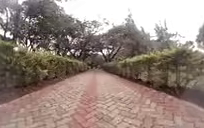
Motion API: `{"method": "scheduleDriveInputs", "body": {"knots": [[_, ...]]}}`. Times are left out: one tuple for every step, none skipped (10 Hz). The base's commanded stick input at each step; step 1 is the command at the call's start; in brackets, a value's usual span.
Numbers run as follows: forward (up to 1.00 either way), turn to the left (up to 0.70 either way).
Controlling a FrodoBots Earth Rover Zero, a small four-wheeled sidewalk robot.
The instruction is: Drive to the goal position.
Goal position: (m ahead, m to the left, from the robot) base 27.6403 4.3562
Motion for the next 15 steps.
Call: {"method": "scheduleDriveInputs", "body": {"knots": [[0.70, 0.00], [0.70, 0.00], [0.70, 0.00], [0.70, 0.00], [0.70, 0.00], [0.70, 0.00], [0.70, 0.00], [0.70, 0.00], [0.70, 0.00], [0.70, 0.00], [0.70, 0.00], [0.70, 0.00], [0.70, 0.00], [0.70, 0.00], [0.70, 0.00]]}}
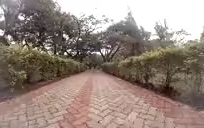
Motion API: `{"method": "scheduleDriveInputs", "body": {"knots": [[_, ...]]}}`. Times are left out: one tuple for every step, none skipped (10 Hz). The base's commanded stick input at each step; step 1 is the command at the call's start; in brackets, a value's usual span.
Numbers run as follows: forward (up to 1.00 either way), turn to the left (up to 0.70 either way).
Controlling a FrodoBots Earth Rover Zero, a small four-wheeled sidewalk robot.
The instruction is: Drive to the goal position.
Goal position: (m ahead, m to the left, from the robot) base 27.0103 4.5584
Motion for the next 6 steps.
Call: {"method": "scheduleDriveInputs", "body": {"knots": [[0.70, 0.00], [0.70, 0.00], [0.70, 0.00], [0.70, 0.00], [0.70, 0.00], [0.70, 0.00]]}}
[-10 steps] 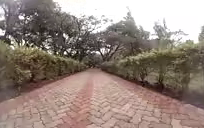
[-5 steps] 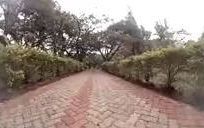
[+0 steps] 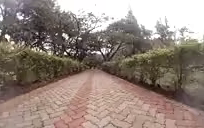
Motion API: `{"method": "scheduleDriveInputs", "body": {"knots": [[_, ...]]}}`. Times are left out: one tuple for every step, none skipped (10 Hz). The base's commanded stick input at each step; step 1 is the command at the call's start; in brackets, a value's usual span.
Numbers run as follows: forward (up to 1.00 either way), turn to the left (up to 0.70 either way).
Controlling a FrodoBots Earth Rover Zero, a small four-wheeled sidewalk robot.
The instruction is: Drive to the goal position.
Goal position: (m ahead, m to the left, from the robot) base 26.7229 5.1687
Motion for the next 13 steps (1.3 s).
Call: {"method": "scheduleDriveInputs", "body": {"knots": [[0.70, 0.00], [0.70, 0.00], [0.70, 0.00], [0.70, 0.00], [0.70, 0.00], [0.70, 0.00], [0.70, 0.00], [0.70, 0.00], [0.70, 0.00], [0.70, 0.00], [0.70, 0.00], [0.70, 0.00], [0.70, 0.00]]}}
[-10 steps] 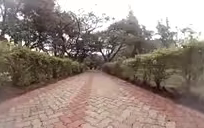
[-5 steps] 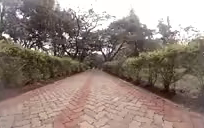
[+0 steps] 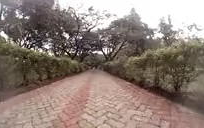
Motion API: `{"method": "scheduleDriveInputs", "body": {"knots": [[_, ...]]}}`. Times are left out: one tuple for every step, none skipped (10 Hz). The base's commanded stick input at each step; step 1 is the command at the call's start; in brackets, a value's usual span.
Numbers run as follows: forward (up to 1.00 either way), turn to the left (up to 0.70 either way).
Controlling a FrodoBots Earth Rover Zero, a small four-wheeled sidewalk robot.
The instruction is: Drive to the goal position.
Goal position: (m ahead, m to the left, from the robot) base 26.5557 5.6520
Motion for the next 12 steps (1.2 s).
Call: {"method": "scheduleDriveInputs", "body": {"knots": [[0.70, 0.00], [0.70, 0.00], [0.70, 0.00], [0.70, 0.00], [0.70, 0.00], [0.70, 0.00], [0.70, 0.00], [0.70, 0.00], [0.70, 0.00], [0.70, 0.00], [0.70, 0.00], [0.70, 0.00]]}}
